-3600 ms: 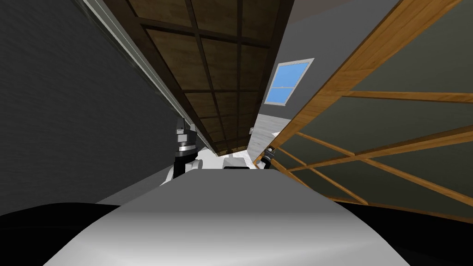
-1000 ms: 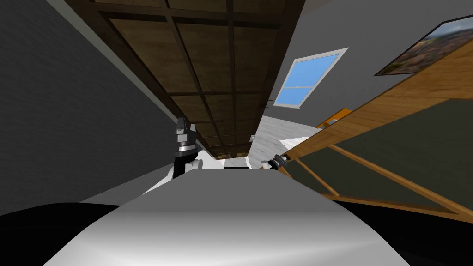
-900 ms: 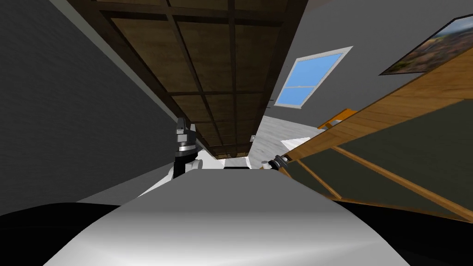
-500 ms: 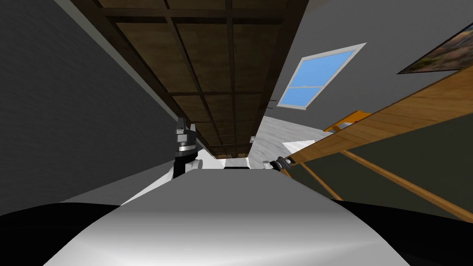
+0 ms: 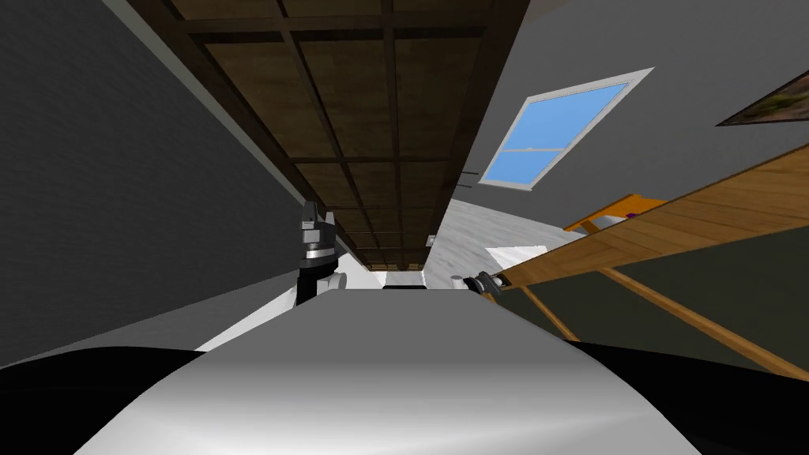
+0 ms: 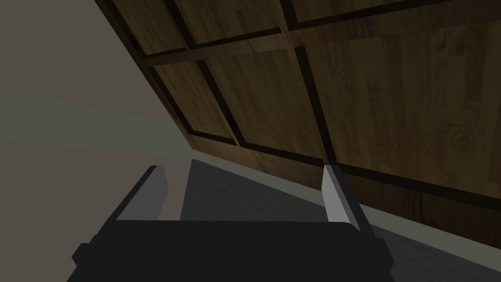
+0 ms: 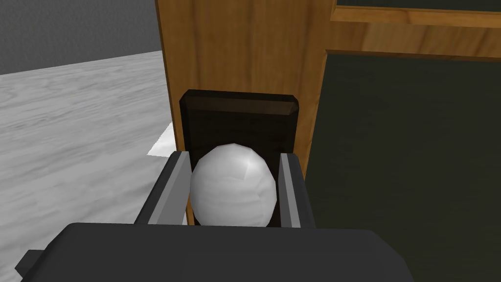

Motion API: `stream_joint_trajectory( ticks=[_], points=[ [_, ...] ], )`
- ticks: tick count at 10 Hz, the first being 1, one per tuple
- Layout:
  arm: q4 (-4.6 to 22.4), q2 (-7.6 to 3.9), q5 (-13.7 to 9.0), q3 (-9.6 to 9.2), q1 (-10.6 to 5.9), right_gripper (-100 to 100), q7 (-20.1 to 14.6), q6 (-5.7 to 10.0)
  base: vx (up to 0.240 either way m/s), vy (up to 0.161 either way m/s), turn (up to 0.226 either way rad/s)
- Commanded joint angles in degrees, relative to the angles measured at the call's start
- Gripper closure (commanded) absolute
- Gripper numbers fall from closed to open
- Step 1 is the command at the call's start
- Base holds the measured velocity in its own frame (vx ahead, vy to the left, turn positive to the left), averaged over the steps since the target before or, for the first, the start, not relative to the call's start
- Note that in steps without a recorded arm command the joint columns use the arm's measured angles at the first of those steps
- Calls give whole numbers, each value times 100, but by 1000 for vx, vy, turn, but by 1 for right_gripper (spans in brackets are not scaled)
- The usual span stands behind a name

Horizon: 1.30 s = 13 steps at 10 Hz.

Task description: Push the door open

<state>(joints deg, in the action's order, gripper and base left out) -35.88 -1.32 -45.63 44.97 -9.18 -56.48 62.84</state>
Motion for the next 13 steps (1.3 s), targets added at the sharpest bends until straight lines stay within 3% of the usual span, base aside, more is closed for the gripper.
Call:
stream_joint_trajectory(
  ticks=[1, 4, 5, 6, 9, 10, 11, 13],
  points=[
    [-163, 18, -41, 81, 20, 100, 88, 7, 8, -82, 50],
    [-87, 187, -243, 436, -69, 100, 213, 192, 38, -111, 124],
    [-61, 147, -212, 374, -51, 100, 187, 126, 4, -56, 22],
    [-19, 6, -364, 574, -83, 100, 240, 286, -4, -121, 153],
    [-19, 6, -364, 574, -83, 100, 240, 286, 20, -92, 19],
    [1, -67, -500, 750, -104, 100, 294, 406, 14, -130, 138],
    [1, -67, -500, 750, -104, 100, 294, 406, 13, -132, 84],
    [29, -108, -693, 1000, -135, 100, 371, 578, 11, -185, 110]
  ],
)
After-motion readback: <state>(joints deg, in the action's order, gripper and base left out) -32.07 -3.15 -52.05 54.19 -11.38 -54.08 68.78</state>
